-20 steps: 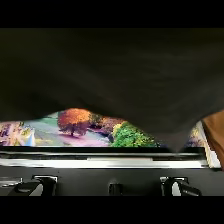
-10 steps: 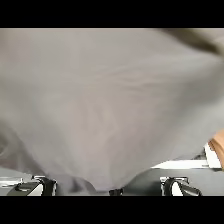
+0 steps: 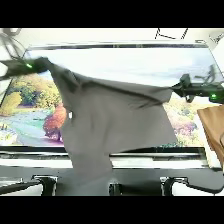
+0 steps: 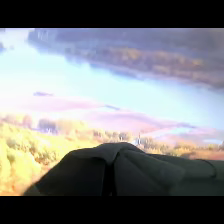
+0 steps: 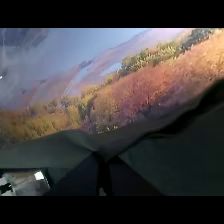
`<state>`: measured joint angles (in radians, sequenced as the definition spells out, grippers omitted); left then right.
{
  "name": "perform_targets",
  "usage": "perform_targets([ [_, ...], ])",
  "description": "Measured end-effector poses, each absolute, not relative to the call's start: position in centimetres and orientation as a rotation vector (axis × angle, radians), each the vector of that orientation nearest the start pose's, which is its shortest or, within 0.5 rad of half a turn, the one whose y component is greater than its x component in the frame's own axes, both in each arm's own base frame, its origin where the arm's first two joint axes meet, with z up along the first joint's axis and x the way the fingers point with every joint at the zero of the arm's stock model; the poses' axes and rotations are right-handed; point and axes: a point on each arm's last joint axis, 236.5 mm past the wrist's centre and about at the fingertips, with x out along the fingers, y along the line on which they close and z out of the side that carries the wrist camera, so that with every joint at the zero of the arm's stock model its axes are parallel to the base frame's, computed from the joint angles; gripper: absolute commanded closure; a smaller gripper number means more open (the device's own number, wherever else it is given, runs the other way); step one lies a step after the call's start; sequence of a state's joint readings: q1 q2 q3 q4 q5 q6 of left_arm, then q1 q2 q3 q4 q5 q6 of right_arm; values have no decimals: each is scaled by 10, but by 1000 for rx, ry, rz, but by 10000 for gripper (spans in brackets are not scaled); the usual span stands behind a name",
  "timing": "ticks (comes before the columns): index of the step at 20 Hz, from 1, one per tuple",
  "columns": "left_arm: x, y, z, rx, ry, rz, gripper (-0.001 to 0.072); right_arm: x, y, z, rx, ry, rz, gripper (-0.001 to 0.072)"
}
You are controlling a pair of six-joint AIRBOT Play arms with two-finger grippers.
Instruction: Fold the clothes and pants, and hang the long-sleeved shirts on hangers.
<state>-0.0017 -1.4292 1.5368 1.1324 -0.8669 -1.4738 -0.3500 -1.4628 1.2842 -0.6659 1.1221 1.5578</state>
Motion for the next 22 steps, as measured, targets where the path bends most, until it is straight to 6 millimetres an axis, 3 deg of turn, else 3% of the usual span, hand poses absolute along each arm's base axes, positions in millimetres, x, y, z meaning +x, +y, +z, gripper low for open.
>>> perform_targets([
  [2,522,-85,103,-338,855,-246,679,470,12,35,1088,1077,167,673],
  [3,516,-89,82,-345,925,-249,601,469,12,25,1097,1101,163,646],
  [5,503,-95,57,-367,1035,-256,123,467,12,14,1095,1130,162,313],
  [6,493,-95,47,-381,1094,-253,55,466,11,12,1077,1135,167,252],
  [7,481,-92,39,-382,1158,-256,55,466,7,13,1053,1132,175,139],
  [8,467,-87,34,-381,1222,-261,55,465,2,16,1021,1130,183,100],
  [11,407,-58,17,-374,1456,-268,83,439,-32,19,894,1179,147,104],
  [13,363,-39,5,-421,1575,-252,214,406,-67,10,830,1268,73,106],
  [16,302,-25,-27,-532,1681,-200,233,356,-101,-6,804,1407,-19,107],
  [19,258,-44,-62,-665,1715,-230,234,325,-105,-19,823,1508,-50,107],
  [22,242,-71,-85,-762,1685,-270,261,310,-95,-29,821,1574,-43,107],
])
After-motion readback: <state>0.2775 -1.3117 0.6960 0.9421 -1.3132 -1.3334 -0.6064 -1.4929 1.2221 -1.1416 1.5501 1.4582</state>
